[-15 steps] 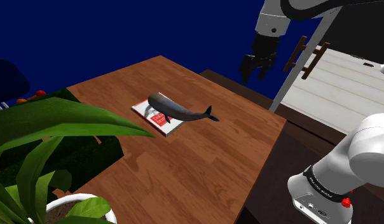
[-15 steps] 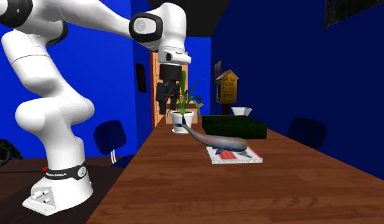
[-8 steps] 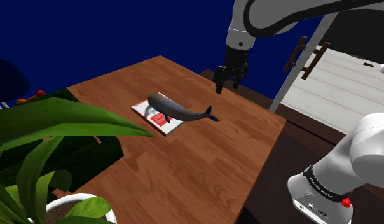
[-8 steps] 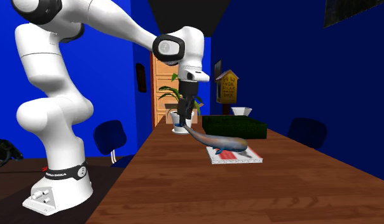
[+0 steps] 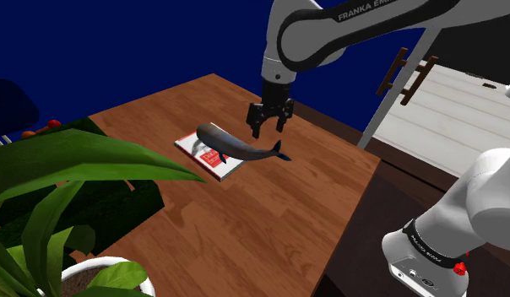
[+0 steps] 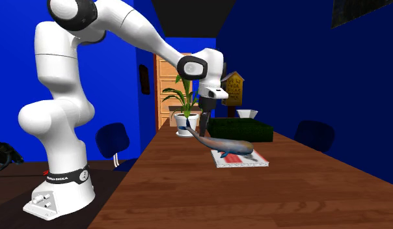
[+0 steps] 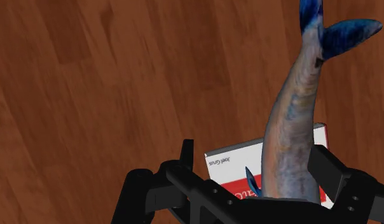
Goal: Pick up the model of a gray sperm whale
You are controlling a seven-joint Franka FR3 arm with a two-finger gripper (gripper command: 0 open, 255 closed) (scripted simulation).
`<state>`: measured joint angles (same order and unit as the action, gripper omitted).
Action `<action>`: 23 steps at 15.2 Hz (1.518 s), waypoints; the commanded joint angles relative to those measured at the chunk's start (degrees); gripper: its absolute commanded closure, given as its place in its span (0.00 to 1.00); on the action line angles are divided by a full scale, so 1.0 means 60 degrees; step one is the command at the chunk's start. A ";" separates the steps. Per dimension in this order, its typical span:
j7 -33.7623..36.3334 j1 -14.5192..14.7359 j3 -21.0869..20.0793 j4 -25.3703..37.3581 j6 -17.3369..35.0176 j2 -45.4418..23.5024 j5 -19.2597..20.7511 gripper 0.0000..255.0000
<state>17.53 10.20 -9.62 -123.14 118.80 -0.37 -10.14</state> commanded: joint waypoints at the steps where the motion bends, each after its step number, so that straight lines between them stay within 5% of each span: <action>1: 0.0121 0.0119 -0.0117 0.0487 0.0161 -0.0620 -0.0032 0.00; 6: 0.0454 0.0448 -0.0358 0.1755 0.0479 -0.2143 -0.0006 0.00; 15: 0.0349 0.0487 -0.0347 0.1422 0.1322 -0.2665 0.0013 0.00; 16: 0.0352 0.0488 -0.0348 0.1424 0.1317 -0.2661 0.0012 1.00; 23: 0.0351 0.0487 -0.0349 0.1413 0.1318 -0.2652 0.0010 1.00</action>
<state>19.64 13.11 -11.71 -114.67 126.63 -16.20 -10.07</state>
